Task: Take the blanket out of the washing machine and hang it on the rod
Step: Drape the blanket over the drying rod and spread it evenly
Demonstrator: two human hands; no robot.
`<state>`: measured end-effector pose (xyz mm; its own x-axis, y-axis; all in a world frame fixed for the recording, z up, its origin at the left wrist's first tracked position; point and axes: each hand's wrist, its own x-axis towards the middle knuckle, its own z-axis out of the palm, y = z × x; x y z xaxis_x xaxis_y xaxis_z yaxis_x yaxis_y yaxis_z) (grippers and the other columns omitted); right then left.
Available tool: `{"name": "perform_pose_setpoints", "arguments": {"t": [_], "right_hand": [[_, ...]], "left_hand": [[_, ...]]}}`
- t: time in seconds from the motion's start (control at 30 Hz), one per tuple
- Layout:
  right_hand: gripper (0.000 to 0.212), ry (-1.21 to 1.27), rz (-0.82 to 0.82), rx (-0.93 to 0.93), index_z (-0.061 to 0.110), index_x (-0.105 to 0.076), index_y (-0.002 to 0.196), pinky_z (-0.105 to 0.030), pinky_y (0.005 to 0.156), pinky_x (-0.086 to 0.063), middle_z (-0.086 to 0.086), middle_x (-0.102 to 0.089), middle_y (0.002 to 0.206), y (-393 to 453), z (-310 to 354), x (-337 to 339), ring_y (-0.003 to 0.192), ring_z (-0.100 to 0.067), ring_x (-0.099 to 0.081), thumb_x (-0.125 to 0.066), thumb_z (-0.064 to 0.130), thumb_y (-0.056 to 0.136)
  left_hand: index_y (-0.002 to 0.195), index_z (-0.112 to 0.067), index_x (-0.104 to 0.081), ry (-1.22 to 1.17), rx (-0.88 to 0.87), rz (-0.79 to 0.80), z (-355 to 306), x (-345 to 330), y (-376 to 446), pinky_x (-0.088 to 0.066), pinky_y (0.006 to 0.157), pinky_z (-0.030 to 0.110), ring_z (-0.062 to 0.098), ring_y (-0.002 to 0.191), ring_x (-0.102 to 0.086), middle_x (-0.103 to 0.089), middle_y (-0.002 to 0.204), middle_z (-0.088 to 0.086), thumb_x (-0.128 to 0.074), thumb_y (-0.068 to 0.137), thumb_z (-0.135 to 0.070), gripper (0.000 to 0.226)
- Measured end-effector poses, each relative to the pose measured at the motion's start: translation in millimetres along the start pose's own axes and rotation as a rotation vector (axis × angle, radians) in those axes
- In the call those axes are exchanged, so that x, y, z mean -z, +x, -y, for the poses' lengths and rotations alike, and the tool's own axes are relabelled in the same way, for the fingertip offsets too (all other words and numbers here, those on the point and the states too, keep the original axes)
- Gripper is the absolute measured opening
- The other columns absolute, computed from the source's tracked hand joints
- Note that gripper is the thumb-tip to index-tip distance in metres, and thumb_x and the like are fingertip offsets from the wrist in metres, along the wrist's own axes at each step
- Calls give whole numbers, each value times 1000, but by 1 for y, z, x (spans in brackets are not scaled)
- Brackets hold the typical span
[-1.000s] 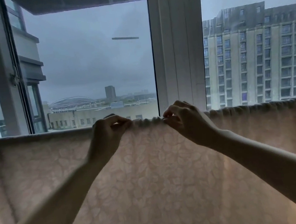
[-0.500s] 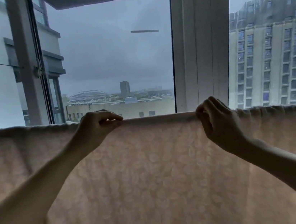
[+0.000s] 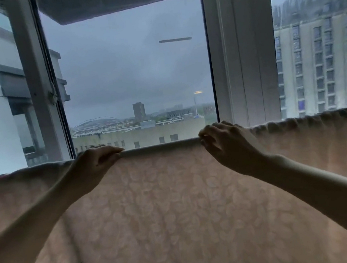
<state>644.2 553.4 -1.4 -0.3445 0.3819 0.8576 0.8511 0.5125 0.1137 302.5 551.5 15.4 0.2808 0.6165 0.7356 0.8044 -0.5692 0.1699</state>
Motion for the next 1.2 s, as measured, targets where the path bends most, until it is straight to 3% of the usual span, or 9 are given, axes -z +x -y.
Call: {"name": "perform_pose_setpoints", "arguments": {"t": [0.07,0.2,0.27,0.37,0.53,0.67,0.83,0.97,1.2], "right_hand": [[22,-2,-5,4,20,-63,105,-36,75,-53,1,-68,95,8,20,-8,83,-14,-61,-50,35,96],[20,21,-13,5,19,-61,104,-35,75,-51,0,-67,96,21,56,-21,83,-15,-61,-50,33,96],[17,17,-14,3,19,-60,100,-35,73,-51,1,-66,93,26,68,-27,80,-15,-61,-50,32,97],[12,51,-39,-39,17,-55,90,-31,64,-45,1,-63,82,30,73,-30,71,-16,-58,-54,28,96],[11,149,-84,-209,16,-47,88,-26,53,-40,8,-51,71,25,68,-27,60,-10,-51,-52,20,97],[10,47,-164,-239,16,-46,86,-36,58,-49,4,-50,71,14,65,-17,60,-15,-50,-46,18,96],[13,-280,-27,-234,14,-53,85,-37,75,-44,0,-59,76,9,64,4,70,-17,-53,-53,25,91],[12,-258,7,-249,13,-52,85,-38,76,-42,-2,-57,78,13,67,2,74,-19,-52,-51,24,89],[15,-98,51,-46,18,-51,101,-42,78,-50,-2,-66,87,29,94,-31,76,-18,-60,-45,32,96]], "left_hand": [[114,-19,-68,11,-18,25,16,9,-4,-50,85,27,4,91,-63,-68,101,-8,-59,92,-23,24],[110,-21,-69,-33,-48,11,35,22,-13,-45,73,8,-6,82,-62,-68,92,-12,-59,87,-31,27],[104,-19,-72,-79,-64,-54,37,22,-14,-48,74,13,-2,79,-64,-70,87,-10,-62,85,-33,25],[95,-13,-74,-107,-47,-191,34,11,-11,-50,75,25,8,79,-65,-72,87,-2,-68,86,-16,11],[90,-18,-69,-177,-33,-315,11,-17,-7,-48,68,26,9,77,-62,-68,84,-8,-60,92,-18,9],[91,-16,-67,-185,-168,-317,-15,-29,-9,-47,71,28,13,80,-61,-66,87,-6,-59,94,-18,9],[99,-14,-70,-171,-180,-217,-1,-5,-10,-53,82,30,11,89,-64,-69,100,-1,-61,92,-14,12],[106,-14,-70,-17,-14,-169,41,19,-20,-51,83,33,20,91,-66,-72,102,4,-56,95,-23,20],[99,-13,-73,3,0,-256,43,19,-25,-49,75,27,17,82,-68,-74,91,3,-60,93,-20,16]]}}
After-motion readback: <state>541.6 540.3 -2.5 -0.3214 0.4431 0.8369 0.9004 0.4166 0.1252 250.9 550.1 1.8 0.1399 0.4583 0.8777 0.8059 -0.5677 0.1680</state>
